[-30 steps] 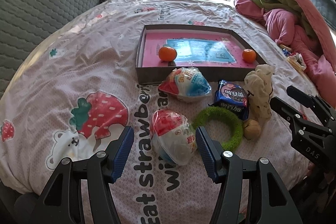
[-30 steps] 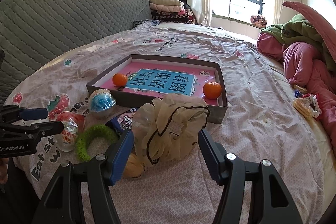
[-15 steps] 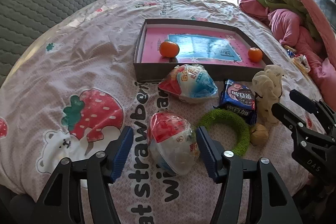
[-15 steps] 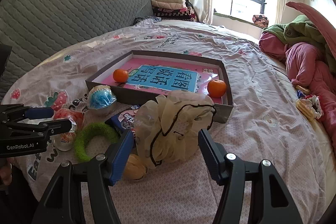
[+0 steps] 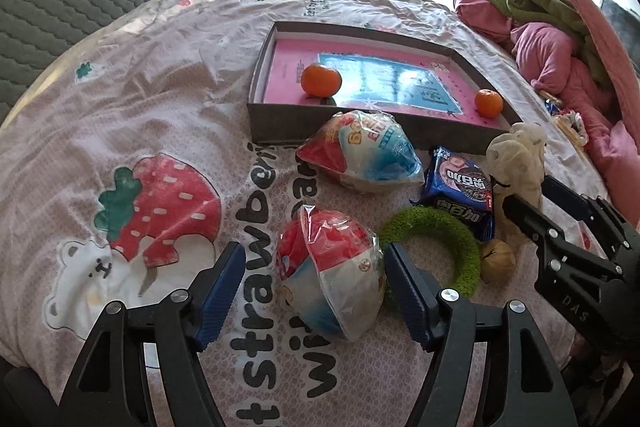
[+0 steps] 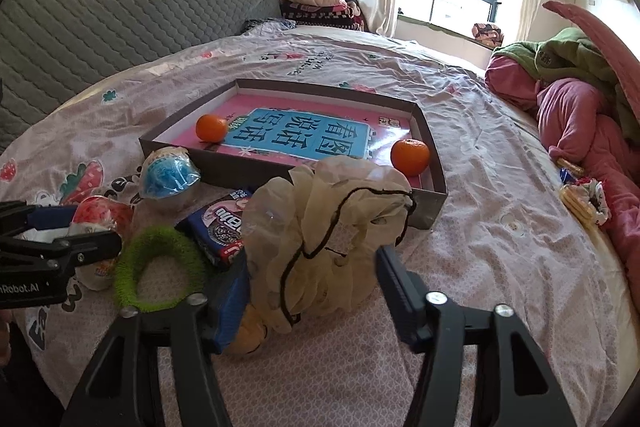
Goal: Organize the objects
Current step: 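Move the left tool toward the red-white wrapped egg while the right tool approaches the cream mesh puff, then grasp and lift the red-white wrapped egg with the left tool while the right tool grasps the cream mesh puff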
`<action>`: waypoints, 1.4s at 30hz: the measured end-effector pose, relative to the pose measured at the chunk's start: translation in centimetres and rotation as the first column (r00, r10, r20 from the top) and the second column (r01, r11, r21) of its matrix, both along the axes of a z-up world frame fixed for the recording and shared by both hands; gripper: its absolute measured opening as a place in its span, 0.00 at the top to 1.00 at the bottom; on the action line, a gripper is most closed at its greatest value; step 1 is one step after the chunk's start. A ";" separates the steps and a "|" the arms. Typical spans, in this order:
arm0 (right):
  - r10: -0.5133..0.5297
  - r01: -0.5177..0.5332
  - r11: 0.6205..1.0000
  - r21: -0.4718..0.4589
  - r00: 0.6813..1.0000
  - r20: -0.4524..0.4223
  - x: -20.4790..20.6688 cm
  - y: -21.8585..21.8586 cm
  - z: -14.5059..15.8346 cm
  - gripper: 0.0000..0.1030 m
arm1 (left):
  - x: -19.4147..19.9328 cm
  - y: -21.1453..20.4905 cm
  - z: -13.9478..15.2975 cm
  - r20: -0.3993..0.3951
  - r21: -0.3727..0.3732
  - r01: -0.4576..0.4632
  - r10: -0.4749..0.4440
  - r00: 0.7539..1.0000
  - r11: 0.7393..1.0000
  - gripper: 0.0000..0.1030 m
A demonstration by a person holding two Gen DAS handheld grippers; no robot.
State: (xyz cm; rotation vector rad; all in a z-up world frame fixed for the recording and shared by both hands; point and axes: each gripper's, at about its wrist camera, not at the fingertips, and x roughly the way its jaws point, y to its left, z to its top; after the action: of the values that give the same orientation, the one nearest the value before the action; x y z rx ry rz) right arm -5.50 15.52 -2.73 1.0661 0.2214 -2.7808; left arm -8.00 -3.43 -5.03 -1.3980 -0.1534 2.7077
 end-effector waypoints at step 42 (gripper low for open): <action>0.019 -0.036 0.990 -0.134 0.992 -0.125 1.1 1.3 3.0 0.82 | 1.1 0.2 2.5 -0.135 0.058 0.041 -0.033 0.990 0.997 0.44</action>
State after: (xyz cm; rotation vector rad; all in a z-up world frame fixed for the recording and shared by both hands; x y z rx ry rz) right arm -4.41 16.82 0.26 0.8540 0.0593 -2.7938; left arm -6.94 -3.22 -2.55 -1.1861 -0.1962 2.7308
